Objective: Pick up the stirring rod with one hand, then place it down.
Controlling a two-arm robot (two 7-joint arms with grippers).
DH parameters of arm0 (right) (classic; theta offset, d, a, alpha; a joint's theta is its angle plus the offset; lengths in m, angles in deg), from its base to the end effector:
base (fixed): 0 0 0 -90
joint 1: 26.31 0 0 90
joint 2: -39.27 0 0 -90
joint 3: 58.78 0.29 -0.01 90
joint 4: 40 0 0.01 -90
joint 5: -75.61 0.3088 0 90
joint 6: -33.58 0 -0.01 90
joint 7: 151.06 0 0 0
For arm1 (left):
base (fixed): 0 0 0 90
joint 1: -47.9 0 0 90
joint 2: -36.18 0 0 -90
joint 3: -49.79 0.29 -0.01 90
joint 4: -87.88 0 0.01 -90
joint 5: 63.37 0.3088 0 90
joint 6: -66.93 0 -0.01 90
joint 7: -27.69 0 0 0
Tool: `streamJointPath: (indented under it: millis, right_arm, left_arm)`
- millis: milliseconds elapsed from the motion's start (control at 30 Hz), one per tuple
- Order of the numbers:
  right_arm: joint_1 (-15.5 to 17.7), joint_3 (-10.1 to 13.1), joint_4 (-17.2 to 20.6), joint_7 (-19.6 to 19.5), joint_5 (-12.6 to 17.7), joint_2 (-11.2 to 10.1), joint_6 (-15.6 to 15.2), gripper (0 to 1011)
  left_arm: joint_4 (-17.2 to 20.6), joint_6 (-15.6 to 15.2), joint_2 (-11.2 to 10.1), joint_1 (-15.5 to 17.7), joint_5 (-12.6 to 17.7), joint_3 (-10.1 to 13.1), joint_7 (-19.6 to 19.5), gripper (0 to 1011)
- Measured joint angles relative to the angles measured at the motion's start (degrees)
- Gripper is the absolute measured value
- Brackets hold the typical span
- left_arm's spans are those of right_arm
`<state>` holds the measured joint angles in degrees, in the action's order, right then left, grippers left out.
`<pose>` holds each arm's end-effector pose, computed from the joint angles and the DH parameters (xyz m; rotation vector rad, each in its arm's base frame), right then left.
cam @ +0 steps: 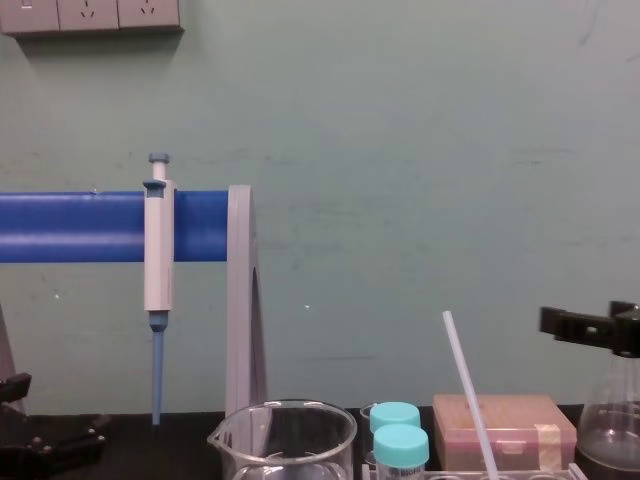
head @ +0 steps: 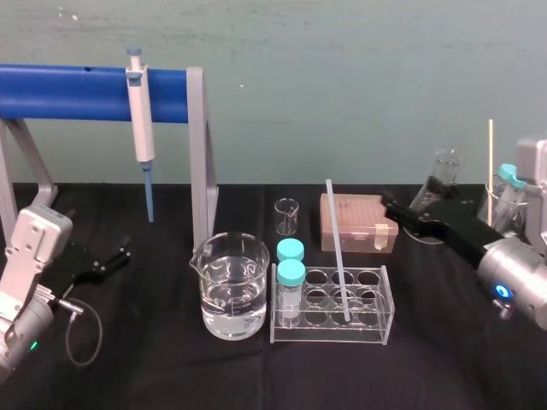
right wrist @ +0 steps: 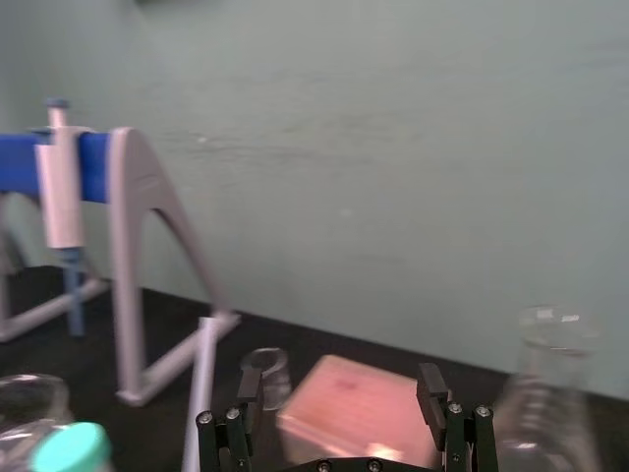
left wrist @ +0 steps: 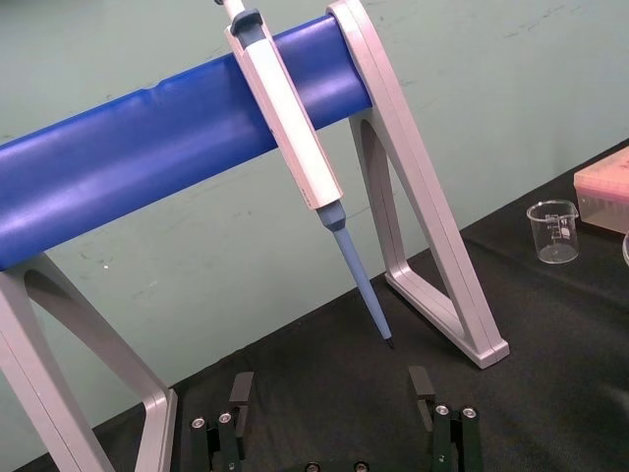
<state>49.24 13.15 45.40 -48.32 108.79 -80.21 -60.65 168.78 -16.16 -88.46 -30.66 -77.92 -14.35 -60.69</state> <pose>0.3842 -0.0719 -0.2459 -0.0245 0.0536 -1.1154 0.3581 0.0827 -0.3022 0.3042 -0.2851 1.2480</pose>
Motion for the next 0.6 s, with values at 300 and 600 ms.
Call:
streamJointPath:
  millis: [300, 600]
  right_arm:
    - [-3.8, -2.0, -0.8, 5.9, 3.0, 2.0, -8.4, 1003]
    - [-8.4, -6.6, -5.0, 9.8, 0.5, 3.0, -10.6, 1003]
  left_arm:
    - [0.0, 0.0, 0.0, 0.0, 0.0, 0.0, 0.0, 1000]
    - [0.0, 0.0, 0.0, 0.0, 0.0, 0.0, 0.0, 1000]
